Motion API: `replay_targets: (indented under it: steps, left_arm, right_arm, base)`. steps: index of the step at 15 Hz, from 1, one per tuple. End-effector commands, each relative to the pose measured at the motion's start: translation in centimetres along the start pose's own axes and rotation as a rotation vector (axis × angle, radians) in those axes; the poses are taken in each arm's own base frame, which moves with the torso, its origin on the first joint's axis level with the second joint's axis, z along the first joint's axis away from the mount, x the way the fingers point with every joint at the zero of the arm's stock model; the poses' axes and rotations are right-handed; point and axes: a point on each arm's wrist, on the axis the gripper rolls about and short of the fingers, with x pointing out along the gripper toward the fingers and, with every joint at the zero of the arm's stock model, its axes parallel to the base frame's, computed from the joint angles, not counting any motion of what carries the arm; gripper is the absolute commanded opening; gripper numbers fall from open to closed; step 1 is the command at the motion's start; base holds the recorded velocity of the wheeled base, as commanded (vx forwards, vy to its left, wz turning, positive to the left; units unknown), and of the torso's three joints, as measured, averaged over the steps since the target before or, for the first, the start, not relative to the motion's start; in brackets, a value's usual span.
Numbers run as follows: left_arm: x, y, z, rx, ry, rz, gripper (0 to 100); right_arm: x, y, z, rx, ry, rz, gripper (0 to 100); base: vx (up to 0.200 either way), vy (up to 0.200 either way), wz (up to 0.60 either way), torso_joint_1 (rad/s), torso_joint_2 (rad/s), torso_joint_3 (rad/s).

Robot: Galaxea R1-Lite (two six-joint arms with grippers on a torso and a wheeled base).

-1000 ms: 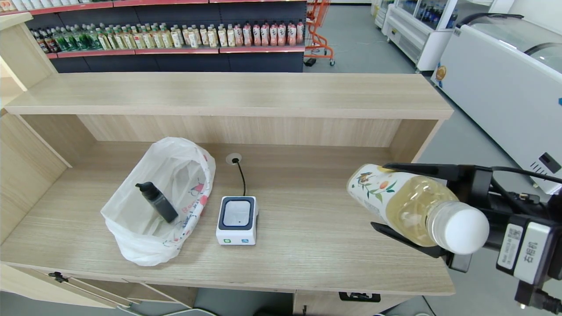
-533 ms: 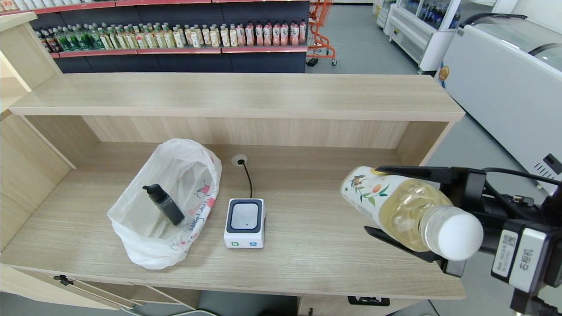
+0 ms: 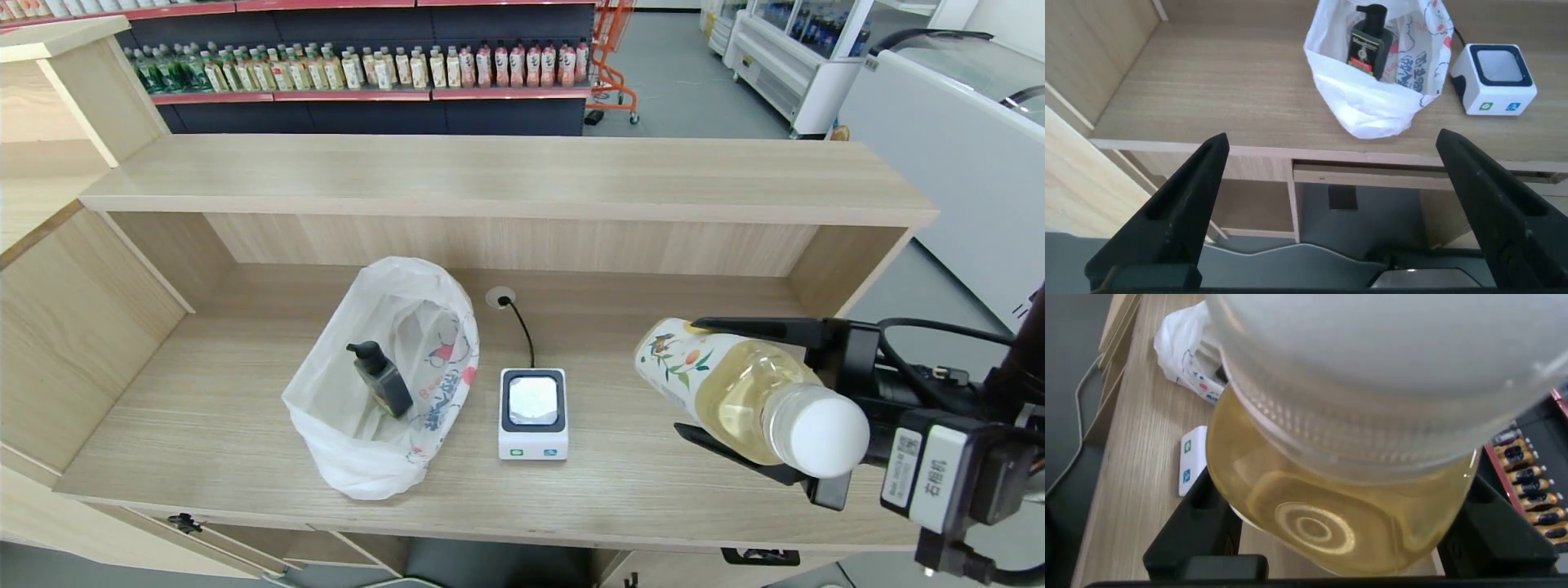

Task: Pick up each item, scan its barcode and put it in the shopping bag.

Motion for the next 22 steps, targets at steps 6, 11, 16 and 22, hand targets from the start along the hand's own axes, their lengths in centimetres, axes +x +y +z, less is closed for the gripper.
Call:
replay_targets:
  steps: [6,11,16,22]
  left_arm:
    - [0.0,0.0,0.0,0.002,0.0,0.0,100]
    - [0.0,0.0,0.0,0.002,0.0,0.0,100]
    - [0.0,0.0,0.0,0.002,0.0,0.0,100]
    - [0.0,0.0,0.0,0.002,0.0,0.0,100]
  right_arm:
    - [1.6,1.2,-5.9,0.038,0.033,0.036,0]
    - [-0.2,1.8,-9.5,0.075,0.164,0.034,0]
    - [0.7,2.2,-11.7,0.104,0.179,0.053,0]
    - [1.7,2.7,-13.2,0.125,0.18,0.072,0]
  base:
    - [0.0,0.2,0.0,0.002,0.0,0.002]
    - [0.0,0.04,0.0,0.0,0.0,0.0]
    - [0.0,0.0,0.0,0.0,0.0,0.0]
    - [0.0,0.0,0.0,0.0,0.0,0.0]
